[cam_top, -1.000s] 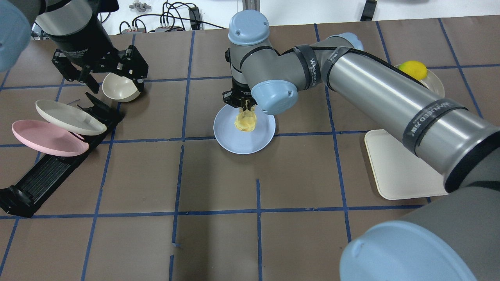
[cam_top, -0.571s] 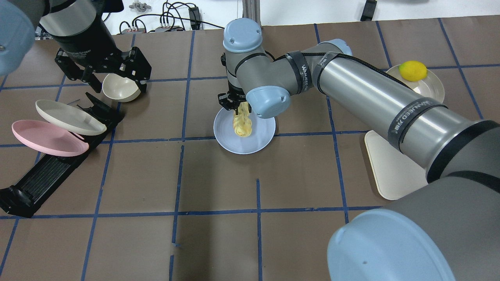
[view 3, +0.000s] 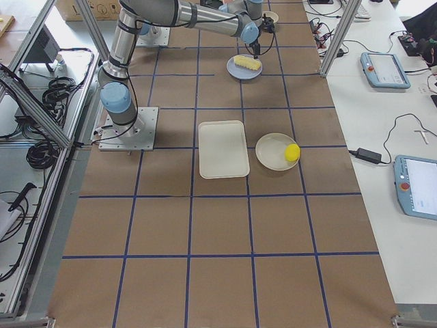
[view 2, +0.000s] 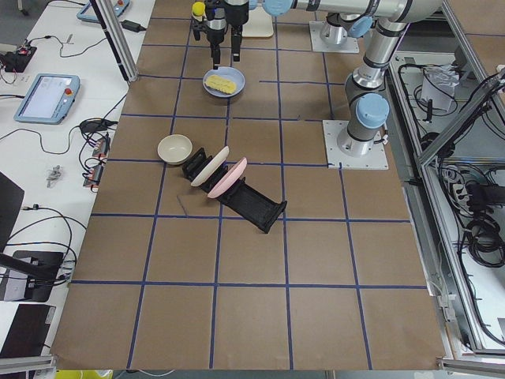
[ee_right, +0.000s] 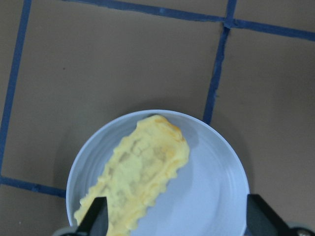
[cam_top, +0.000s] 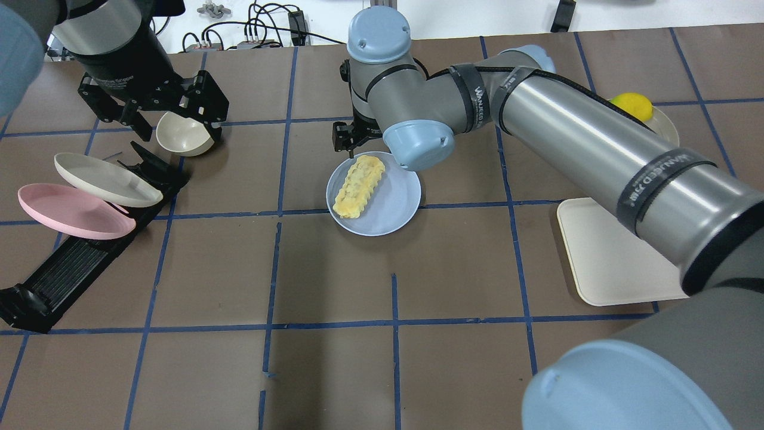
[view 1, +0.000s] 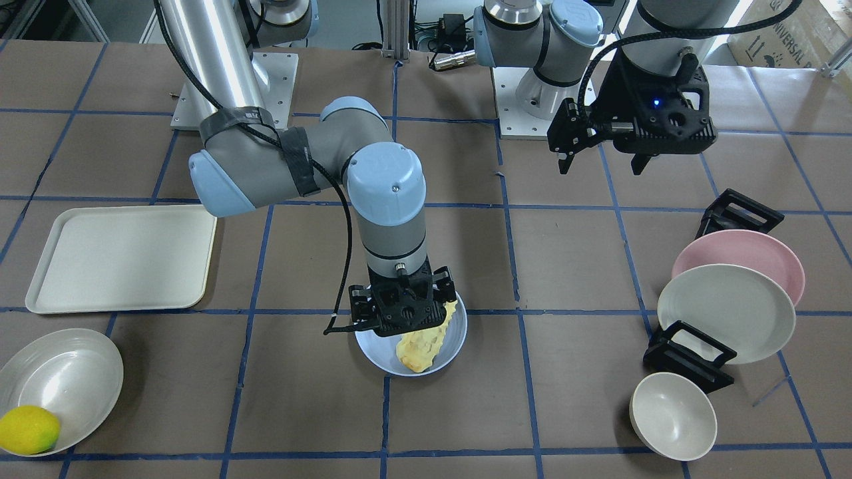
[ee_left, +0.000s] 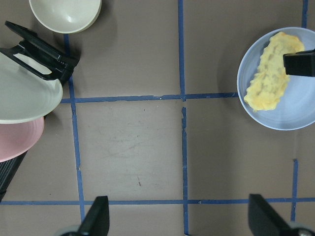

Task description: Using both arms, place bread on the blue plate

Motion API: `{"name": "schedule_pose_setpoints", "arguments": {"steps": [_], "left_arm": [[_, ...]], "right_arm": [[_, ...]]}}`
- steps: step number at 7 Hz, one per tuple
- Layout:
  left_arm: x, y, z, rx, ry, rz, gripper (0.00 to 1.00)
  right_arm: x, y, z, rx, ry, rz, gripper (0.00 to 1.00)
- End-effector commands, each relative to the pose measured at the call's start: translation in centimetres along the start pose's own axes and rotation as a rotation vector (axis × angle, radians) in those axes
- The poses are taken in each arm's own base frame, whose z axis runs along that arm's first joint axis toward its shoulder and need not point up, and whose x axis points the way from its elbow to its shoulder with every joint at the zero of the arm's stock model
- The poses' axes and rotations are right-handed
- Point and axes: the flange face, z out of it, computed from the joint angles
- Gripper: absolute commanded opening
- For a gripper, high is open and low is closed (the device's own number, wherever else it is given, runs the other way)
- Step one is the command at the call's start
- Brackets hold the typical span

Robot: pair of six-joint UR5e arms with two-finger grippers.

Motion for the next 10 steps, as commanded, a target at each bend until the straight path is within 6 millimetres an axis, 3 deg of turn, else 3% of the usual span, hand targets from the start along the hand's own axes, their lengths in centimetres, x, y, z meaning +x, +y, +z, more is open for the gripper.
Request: {"name": "schedule_pose_setpoints", "arguments": {"steps": [1, 2, 4, 5, 6, 8, 10], "left_arm": [[0.1, 0.0, 0.0, 0.000, 0.007, -0.013, 1.00], [0.1, -0.1, 0.1, 0.000, 0.008, -0.015, 1.00], [0.1, -0.2, 0.1, 0.001, 0.008, -0.015, 1.00], [0.1, -0.2, 0.0, 0.003, 0.008, -0.015, 1.00], [0.1, -0.2, 0.0, 0.004, 0.008, -0.015, 1.00], [0.1, -0.1, 0.0, 0.004, 0.008, -0.015, 1.00], [0.1, 0.0, -0.1, 0.006, 0.006, -0.015, 1.00]], "right_arm": [[6.0, 0.5, -5.1, -0.022, 0.071, -0.066, 0.99], [11.0, 1.3, -8.5, -0.092, 0.081, -0.033, 0.99], [17.5, 5.2, -16.3, -0.168, 0.110, -0.016, 0.99], [20.1, 7.2, -18.8, -0.204, 0.125, 0.005, 0.99], [21.4, 8.4, -19.6, -0.228, 0.108, 0.019, 0.99], [20.9, 9.3, -18.4, -0.263, 0.097, 0.022, 0.99], [20.5, 9.2, -18.4, -0.258, 0.053, -0.014, 1.00]]}}
